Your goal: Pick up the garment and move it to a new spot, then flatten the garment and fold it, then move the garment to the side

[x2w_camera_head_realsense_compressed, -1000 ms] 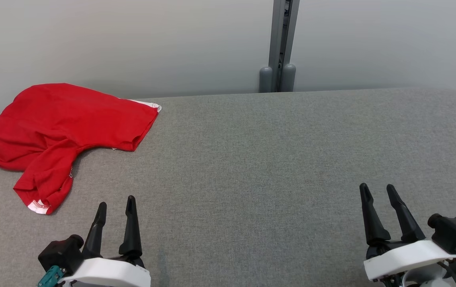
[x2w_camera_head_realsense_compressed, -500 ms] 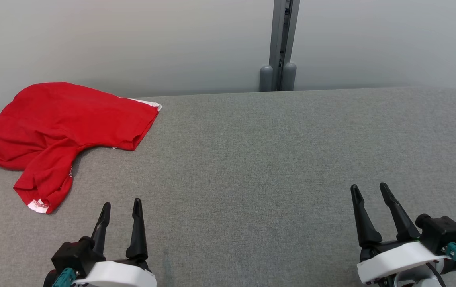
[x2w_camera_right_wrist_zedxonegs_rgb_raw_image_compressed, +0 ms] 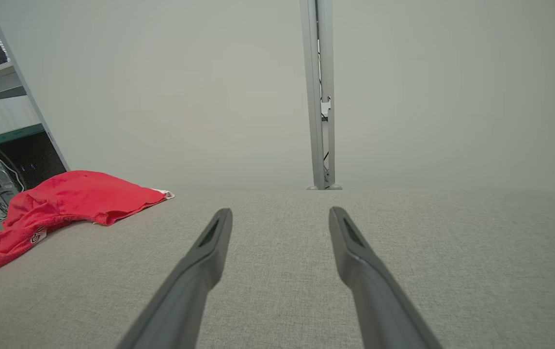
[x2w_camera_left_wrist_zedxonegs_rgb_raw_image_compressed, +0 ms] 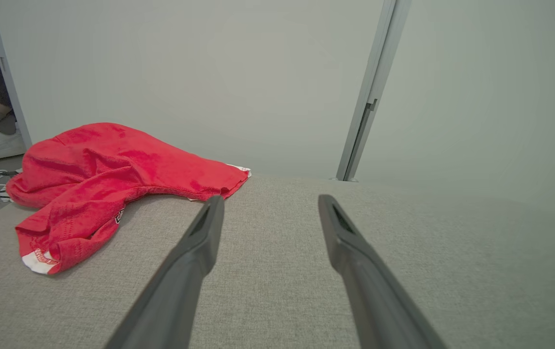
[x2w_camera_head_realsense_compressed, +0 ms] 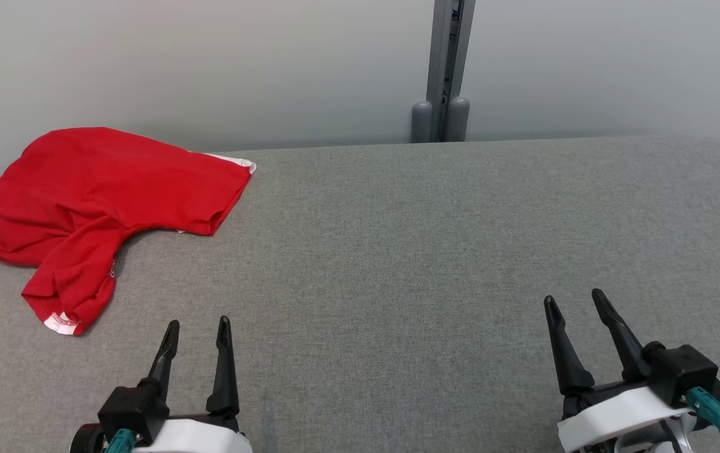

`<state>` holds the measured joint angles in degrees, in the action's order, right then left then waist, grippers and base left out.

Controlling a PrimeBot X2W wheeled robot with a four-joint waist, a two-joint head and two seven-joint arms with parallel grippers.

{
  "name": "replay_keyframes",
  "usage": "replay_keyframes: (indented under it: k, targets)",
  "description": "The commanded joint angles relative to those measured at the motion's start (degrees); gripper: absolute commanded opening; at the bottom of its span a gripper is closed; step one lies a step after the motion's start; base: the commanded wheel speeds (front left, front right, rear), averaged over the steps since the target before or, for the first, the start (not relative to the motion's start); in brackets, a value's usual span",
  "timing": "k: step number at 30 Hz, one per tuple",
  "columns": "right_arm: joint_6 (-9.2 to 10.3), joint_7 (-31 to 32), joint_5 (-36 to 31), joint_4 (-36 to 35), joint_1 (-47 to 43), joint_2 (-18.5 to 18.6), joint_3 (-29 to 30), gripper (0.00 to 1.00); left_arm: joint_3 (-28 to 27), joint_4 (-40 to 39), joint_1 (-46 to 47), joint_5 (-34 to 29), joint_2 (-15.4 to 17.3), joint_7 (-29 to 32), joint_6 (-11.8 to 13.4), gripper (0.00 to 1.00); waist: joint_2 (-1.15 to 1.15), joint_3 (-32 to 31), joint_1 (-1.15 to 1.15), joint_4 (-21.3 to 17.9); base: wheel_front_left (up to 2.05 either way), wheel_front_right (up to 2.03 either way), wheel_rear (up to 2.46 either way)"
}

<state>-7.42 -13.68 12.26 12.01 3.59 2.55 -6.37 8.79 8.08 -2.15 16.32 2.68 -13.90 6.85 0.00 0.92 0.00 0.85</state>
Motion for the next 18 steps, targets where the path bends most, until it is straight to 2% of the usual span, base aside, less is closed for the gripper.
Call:
replay_keyframes:
  k: [1, 10, 18]
  targets:
    - [-0.11, -0.84, -1.43, 0.16, 0.71, 0.49, -0.22, 1.00, 0.17, 0.05, -0.57, -1.26, 0.31, -0.47, 0.43, 1.00, 0.00, 0.05, 0.00, 0.00, 0.00, 0.00, 0.00]
    - [-0.12, -1.74, -4.58, 0.65, 0.70, 0.56, -0.61, 1.00, 0.76, 1.54, -0.71, -3.71, 0.33, -1.39, 1.32, 1.00, 0.00, 0.18, 0.00, -0.04, 0.00, 0.00, 0.00]
    - [-0.11, -1.69, -4.34, 0.58, 0.75, 0.55, -0.40, 1.00, 0.50, 2.27, -0.37, -3.13, 0.34, -1.32, 1.22, 1.00, 0.00, 0.31, 0.00, -0.03, 0.00, 0.00, 0.00]
